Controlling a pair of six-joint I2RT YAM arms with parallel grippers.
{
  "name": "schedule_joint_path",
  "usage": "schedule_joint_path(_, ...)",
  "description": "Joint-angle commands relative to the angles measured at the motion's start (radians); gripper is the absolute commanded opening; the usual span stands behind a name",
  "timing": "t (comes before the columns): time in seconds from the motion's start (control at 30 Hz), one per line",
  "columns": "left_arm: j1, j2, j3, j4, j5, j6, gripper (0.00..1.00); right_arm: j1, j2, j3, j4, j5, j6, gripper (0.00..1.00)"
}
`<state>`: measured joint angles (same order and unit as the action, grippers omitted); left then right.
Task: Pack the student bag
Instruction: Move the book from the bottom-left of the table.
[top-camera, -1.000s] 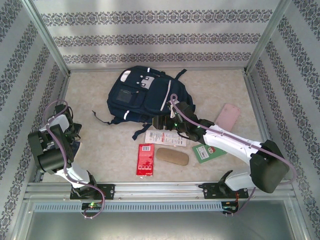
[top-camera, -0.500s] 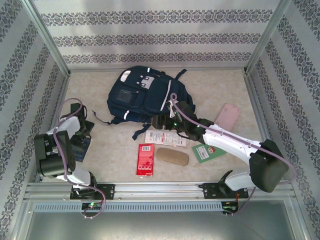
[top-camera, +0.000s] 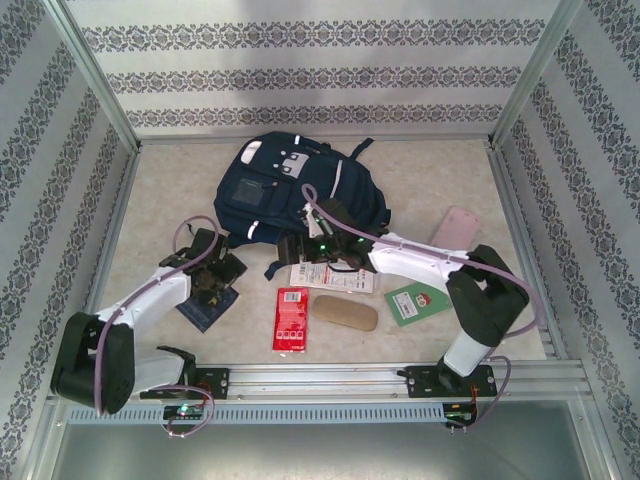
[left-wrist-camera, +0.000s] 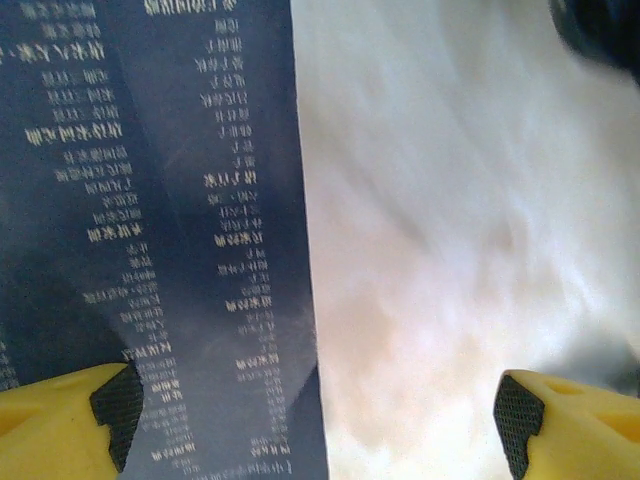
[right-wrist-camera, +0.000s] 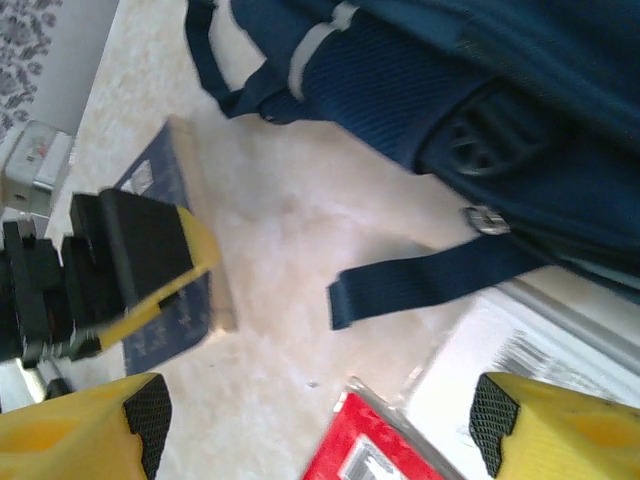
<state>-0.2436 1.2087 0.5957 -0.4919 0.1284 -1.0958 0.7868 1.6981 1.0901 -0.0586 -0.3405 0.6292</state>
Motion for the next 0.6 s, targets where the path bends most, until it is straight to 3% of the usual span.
schedule_joint_path(0.0,-0.017,-0.121,-0.021,-0.07,0.095,0.063,0.92,0.025,0.064,0.069,-0.011,-0.086,0.007,0.79)
schedule_joint_path(0.13,-0.008,-0.275,-0.017,-0.175,0.032,0.103,0.94,0.043,0.154,0.146,-0.032,-0.103,0.023,0.75)
schedule_joint_path(0.3,0.032,-0.3,0.017,-0.294,-0.051,0.163,0.95,0.054,0.264,0.245,-0.032,-0.159,0.068,0.69)
schedule_joint_path(0.57,0.318,-0.266,-0.032,-0.283,0.015,0.219,0.92,0.086,0.445,0.435,-0.039,-0.261,0.112,0.59)
